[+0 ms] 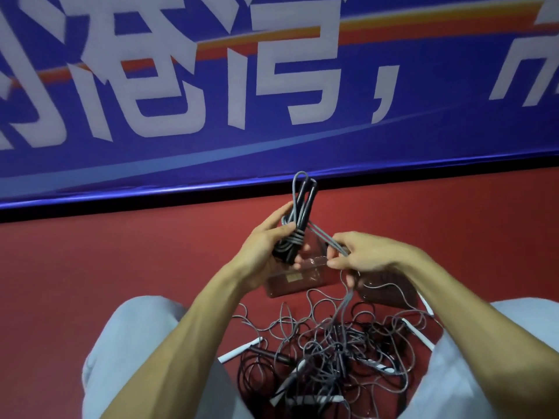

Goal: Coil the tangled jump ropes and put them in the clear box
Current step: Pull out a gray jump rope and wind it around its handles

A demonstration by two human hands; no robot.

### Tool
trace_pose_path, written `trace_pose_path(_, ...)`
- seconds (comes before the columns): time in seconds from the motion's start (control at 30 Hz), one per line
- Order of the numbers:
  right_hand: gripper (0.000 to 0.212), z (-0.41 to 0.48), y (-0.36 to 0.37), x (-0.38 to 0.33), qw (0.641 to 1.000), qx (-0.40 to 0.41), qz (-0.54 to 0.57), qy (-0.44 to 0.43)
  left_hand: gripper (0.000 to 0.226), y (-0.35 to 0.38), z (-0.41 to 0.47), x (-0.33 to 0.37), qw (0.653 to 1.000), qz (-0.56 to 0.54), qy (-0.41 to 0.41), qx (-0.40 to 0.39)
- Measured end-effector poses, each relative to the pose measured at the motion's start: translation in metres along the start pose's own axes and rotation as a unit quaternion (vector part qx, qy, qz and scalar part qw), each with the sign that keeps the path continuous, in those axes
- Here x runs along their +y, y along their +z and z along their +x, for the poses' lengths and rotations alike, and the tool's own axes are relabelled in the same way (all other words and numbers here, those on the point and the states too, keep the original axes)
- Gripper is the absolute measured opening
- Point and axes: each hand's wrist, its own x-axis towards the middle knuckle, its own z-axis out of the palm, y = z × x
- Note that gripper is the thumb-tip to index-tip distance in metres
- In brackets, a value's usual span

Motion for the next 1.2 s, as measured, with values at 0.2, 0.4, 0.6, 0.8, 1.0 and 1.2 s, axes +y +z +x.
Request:
trace_pose_path(0.2,0.011,0.002,0.005,0.002,0.986,0.073,-0.125,-0.088,0.012,-0.008,0.005,0.002,0.991,0.064,-0.005,0.120)
trace_pose_path(0.4,0.015,-0.010,0.008,-0.006,0.936,0.144,-0.236,-0.217,0.015,-0.018,0.016,-0.018,0.943,0.309,0.024,0.126)
trace_pose_path(0.6,0.039,-0.014,0.013,-0.006,0.887,0.202,-0.312,-0.272,0.011,-0.014,0.017,-0.025,0.882,0.470,0.029,0.026)
trace_pose_path(0.8,0.013,-0.010,0.008,-0.005,0.857,0.351,-0.211,-0.312,0.027,0.002,0.004,-0.023,0.850,0.522,0.057,-0.047)
trace_pose_path(1.0,0.065,-0.022,0.001,-0.011,0.856,0.444,-0.181,-0.194,0.044,0.003,-0.010,-0.011,0.793,0.599,0.062,-0.098)
trace_pose_path(1.2,0.043,-0.010,-0.005,-0.006,0.935,0.339,-0.003,-0.101,0.007,0.006,-0.010,-0.012,0.827,0.533,0.121,-0.134)
